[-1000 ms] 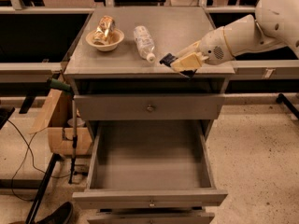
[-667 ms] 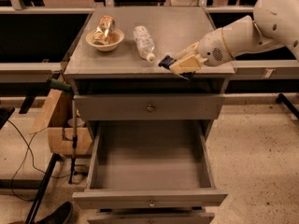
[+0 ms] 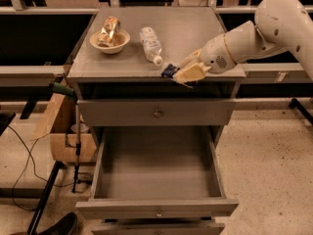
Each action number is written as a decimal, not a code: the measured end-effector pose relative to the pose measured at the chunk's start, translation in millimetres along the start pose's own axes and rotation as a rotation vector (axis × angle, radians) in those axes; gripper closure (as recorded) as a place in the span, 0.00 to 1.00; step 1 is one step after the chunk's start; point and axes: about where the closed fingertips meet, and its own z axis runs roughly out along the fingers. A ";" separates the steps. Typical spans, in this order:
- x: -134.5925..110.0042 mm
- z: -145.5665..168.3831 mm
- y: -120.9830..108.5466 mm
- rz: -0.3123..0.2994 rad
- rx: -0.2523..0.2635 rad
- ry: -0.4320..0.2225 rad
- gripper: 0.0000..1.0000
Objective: Place rxbar blueberry into middle drawer
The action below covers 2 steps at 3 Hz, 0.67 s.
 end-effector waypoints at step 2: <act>92.8 71.9 52.0 0.004 -0.144 0.043 1.00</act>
Offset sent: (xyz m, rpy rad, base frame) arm -0.0986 0.0217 -0.2179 -0.0260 0.2008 0.1768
